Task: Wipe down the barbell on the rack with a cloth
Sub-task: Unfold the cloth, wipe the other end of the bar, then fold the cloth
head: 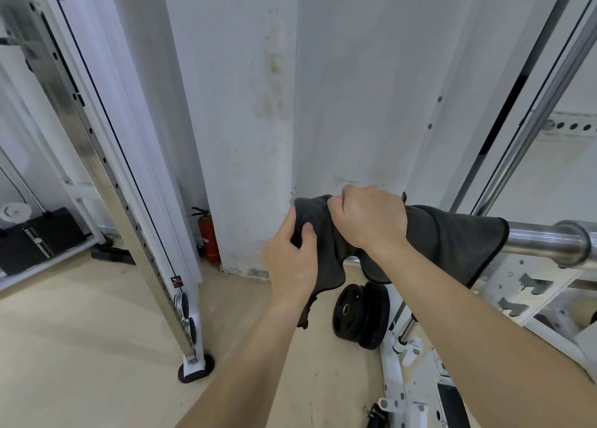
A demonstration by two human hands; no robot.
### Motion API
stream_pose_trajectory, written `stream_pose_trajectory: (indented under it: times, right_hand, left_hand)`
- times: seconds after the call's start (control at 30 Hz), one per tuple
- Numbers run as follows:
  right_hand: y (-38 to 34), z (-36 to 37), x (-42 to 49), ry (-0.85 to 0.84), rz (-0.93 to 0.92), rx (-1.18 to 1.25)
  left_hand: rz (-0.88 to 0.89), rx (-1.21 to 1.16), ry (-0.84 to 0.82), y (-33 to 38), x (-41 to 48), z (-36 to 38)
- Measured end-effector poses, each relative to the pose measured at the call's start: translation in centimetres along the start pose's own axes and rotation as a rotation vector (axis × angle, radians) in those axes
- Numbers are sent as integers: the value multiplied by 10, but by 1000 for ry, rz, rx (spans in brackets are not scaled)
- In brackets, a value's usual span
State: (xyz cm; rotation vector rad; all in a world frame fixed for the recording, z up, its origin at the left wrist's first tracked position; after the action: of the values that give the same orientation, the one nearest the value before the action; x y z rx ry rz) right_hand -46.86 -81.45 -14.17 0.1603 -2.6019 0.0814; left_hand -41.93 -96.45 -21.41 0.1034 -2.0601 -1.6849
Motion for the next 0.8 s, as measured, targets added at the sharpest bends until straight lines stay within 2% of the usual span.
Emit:
stream_pose_trajectory:
  times: [0.13,0.27,0.4,0.47,0.57,0.63,0.67,0.73,0.8]
  right_hand:
    - [-1,0,-1,8,-1,15]
    - [2,1,0,8,3,35]
    - [-1,-3,-12,66,-112,17]
    - [3,-3,-26,103,-209,-26]
    - [36,-2,-40,106,-233,-82]
    - [53,-4,-43,123,-225,-145]
    - [57,-7,-44,140,-213,-160]
    - [58,-9,-37,109,-163,-154]
    - [61,-2,-18,-53,-126,-77]
  left_hand:
    - [90,160,49,1,-4,-5]
    - [85,37,146,8,4,-20]
    - [280,173,178,28,5,2]
    - [331,232,110,33,15,15]
    - [271,441,-155,38,48,43]
    - [232,720,-333,43,65,64]
    - [273,884,-378,48,67,74]
    - [440,1133,-348,59,64,83]
    - [590,1073,-229,67,49,82]
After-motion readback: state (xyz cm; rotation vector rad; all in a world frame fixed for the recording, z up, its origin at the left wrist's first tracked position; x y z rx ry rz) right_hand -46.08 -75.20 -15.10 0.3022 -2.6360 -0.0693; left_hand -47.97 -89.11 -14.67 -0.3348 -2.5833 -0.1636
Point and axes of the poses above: each hand's wrist, its own x-axis towards the middle knuckle, its own z-axis out of the palm, y = z × x, the point moved 9 cm from there along x, towards the middle knuckle, and after that the axes turned 2 degrees about -z, right-handed, at the moved point
